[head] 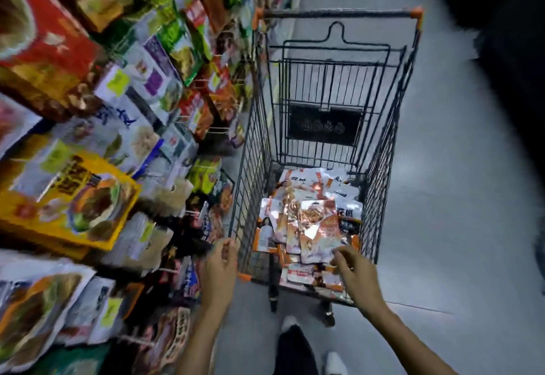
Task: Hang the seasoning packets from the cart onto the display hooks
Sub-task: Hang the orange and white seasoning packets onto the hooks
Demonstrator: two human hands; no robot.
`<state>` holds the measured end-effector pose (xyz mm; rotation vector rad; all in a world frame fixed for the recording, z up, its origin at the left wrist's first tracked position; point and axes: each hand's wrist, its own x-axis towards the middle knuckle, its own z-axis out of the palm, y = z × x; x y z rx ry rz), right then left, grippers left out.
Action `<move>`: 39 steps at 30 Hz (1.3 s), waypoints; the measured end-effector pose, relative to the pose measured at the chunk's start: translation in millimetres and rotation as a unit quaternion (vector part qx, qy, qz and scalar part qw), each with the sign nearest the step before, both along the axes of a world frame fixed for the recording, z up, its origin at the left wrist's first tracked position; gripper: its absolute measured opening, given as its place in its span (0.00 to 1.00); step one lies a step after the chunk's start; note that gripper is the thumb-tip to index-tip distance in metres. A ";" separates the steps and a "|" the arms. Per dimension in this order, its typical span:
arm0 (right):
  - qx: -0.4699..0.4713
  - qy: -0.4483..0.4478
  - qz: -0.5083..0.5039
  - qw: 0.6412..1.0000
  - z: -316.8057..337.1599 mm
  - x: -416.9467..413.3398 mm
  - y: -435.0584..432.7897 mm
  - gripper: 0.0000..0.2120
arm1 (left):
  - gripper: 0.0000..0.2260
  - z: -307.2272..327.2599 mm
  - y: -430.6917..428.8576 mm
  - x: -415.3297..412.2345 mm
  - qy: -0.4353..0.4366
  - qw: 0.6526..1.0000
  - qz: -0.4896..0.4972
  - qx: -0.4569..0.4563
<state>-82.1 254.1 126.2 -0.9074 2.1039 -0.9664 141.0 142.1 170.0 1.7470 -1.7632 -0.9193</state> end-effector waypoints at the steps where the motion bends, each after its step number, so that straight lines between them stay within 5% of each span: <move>1: 0.006 0.001 -0.011 1.000 -9.5 -5.0 -13.3 0.06 | 0.09 -5.0 -20.5 -4.3 -0.013 1.000 -0.011 -0.011; 8: 0.089 -0.012 -0.078 0.993 -99.4 -38.2 -93.1 0.11 | 0.11 -60.7 -142.0 -24.2 -0.114 0.991 -0.030 -0.060; 15: 0.176 -0.143 -0.146 0.963 -184.4 -57.3 -122.7 0.15 | 0.20 -131.4 -177.2 -34.5 -0.131 0.989 -0.068 0.010; 17: 0.200 -0.134 -0.139 0.961 -202.1 -59.3 -122.9 0.16 | 0.17 -141.9 -178.6 -35.7 -0.126 0.988 -0.089 -0.005; 22: 0.224 -0.123 -0.130 0.958 -226.4 -58.3 -125.4 0.38 | 0.15 -146.6 -175.9 -35.5 -0.138 0.982 -0.120 -0.047; 29: 0.325 -0.031 -0.138 0.935 -244.0 -61.9 -128.6 0.47 | 0.15 -146.9 -178.0 -31.8 -0.122 0.981 -0.143 -0.041; 33: 0.324 -0.065 -0.176 0.927 -251.4 -61.6 -128.3 0.45 | 0.11 -144.4 -176.5 -34.1 -0.106 0.984 -0.135 -0.038; 39: 0.226 -0.252 -0.247 0.908 -237.2 -50.2 -118.6 0.20 | 0.11 -141.2 -176.3 -31.7 -0.096 0.983 -0.152 -0.022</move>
